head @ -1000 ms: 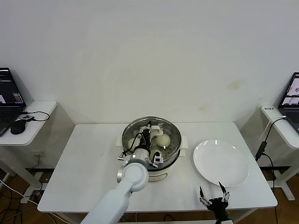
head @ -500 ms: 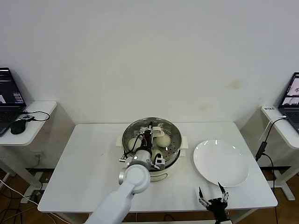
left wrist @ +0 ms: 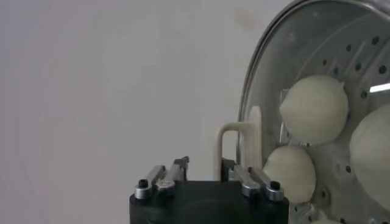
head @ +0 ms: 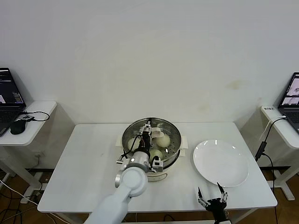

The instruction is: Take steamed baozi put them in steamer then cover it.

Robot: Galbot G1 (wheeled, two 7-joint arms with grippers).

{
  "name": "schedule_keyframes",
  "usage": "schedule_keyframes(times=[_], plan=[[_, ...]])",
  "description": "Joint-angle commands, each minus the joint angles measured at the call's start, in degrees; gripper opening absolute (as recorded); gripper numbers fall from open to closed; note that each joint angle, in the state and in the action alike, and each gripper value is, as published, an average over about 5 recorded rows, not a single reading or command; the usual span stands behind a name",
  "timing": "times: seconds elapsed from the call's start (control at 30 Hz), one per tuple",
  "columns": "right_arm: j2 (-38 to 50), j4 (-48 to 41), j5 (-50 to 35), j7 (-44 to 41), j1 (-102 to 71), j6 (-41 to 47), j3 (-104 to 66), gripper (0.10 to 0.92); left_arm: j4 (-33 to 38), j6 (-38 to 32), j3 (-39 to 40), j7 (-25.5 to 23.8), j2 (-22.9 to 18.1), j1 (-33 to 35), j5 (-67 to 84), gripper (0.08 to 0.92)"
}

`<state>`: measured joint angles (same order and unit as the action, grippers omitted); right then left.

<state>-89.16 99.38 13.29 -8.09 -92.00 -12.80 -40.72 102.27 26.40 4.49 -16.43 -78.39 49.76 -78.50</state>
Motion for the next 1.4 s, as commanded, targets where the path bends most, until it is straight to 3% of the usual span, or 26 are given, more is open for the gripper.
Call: schedule_keyframes(times=[0.03, 0.27, 0.4, 0.53, 0.63, 0.73, 0.9, 1.1, 1.4], plan=[[-0.1, -0.1, 0.1, 0.0, 0.1, 0.0, 0.1, 0.823, 12.4, -0.4, -2.1, 0.6, 4.3, 8.6, 1.3, 0.587], [0.2, -0.2, -0.8, 0.4, 0.0, -1.1, 0.3, 0.823, 26.4, -1.8, -10.3, 4.4, 9.5, 22.4, 11.6, 0.778], [1.3, 0.6, -5.2, 1.0, -0.6, -4.3, 1.4, 0.823, 30.5, -3.4, -18.4, 12.8, 11.8, 32.5, 35.0, 0.818], [3.3, 2.8, -9.1, 1.2, -2.0, -5.0, 2.2, 0.823, 29.2, -15.8, -29.8, 20.9, 11.4, 42.6, 67.0, 0.822], [5.5, 4.7, -10.7, 1.3, -3.8, -4.8, 3.2, 0.823, 25.4, -26.4, -35.4, 25.3, 8.6, 47.2, 79.2, 0.823], [8.9, 6.9, -13.3, 1.4, -6.7, -4.6, 4.7, 0.823, 23.0, -30.2, -38.0, 28.9, 7.2, 51.3, 86.8, 0.823], [13.5, 9.6, -18.2, 1.7, -10.2, -3.0, 5.2, 0.823, 22.2, -31.7, -38.4, 30.8, 6.6, 55.9, 97.0, 0.823], [16.5, 12.4, -24.7, 1.6, -11.7, 1.1, 4.0, 0.823, 21.7, -31.9, -38.3, 31.0, 3.2, 57.6, 96.7, 0.823], [17.9, 15.1, -25.9, 1.2, -12.7, 4.6, 3.8, 0.823, 14.7, -34.8, -39.1, 26.0, 2.4, 57.3, 93.8, 0.823]])
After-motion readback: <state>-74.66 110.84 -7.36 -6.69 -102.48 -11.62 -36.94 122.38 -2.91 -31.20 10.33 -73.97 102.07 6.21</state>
